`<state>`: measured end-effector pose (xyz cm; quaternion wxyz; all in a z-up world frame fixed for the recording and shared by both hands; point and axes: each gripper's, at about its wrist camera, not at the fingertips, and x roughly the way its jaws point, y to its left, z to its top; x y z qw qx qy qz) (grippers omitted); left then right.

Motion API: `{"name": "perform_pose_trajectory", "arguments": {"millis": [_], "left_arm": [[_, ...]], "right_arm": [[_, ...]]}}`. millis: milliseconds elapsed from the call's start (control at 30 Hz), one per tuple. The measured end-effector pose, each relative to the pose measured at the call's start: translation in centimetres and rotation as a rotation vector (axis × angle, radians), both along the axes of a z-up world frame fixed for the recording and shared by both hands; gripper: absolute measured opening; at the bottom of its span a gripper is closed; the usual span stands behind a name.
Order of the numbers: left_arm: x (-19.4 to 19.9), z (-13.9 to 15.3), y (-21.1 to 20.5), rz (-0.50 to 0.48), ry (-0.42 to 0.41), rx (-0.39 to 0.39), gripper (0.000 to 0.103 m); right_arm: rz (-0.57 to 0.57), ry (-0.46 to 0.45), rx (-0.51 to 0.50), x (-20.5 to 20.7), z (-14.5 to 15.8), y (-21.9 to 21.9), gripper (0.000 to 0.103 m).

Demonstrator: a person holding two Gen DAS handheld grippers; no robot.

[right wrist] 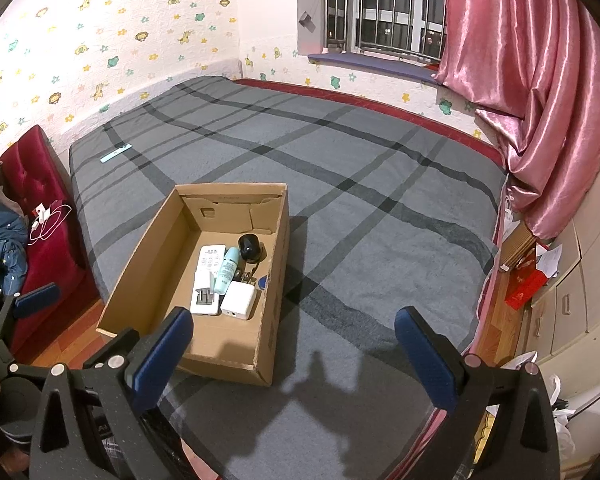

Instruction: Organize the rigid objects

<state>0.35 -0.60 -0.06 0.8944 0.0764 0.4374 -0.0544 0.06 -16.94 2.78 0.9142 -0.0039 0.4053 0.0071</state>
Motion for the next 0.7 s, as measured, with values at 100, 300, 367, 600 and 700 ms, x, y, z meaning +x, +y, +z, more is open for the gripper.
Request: {"name": "perform_pose_trajectory", "arguments": {"millis": [100,300,367,600,700], "left_arm": [[0.00,0.08,0.16,0.002,-0.002,-0.004,0.103],[0.04,0.00,0.17,-0.008,-0.001,-0.004,0.103],[0.04,-0.06,0.21,-0.007,0.000,-0.002,0.103],[0.25,-0.21,0.25,-0.009,0.004,-0.003,0.103],[0.24,-0.20,0.27,-0.010,0.003,-0.004,0.103]], "right_arm": [[-0.002,0.003,0.000,0.02,-0.09,-0.05,0.103],[0.003,0.002,-0.001,0.05,-0.04,0.01,0.103],[0.004,0.004,-0.002,0.08,-0.05,0.04,0.103],[0.008,0.010,-0.005,0.23,-0.10,-0.06,0.103],[0.009,0.010,-0.005,0.27,-0.13,-0.06,0.103]]}}
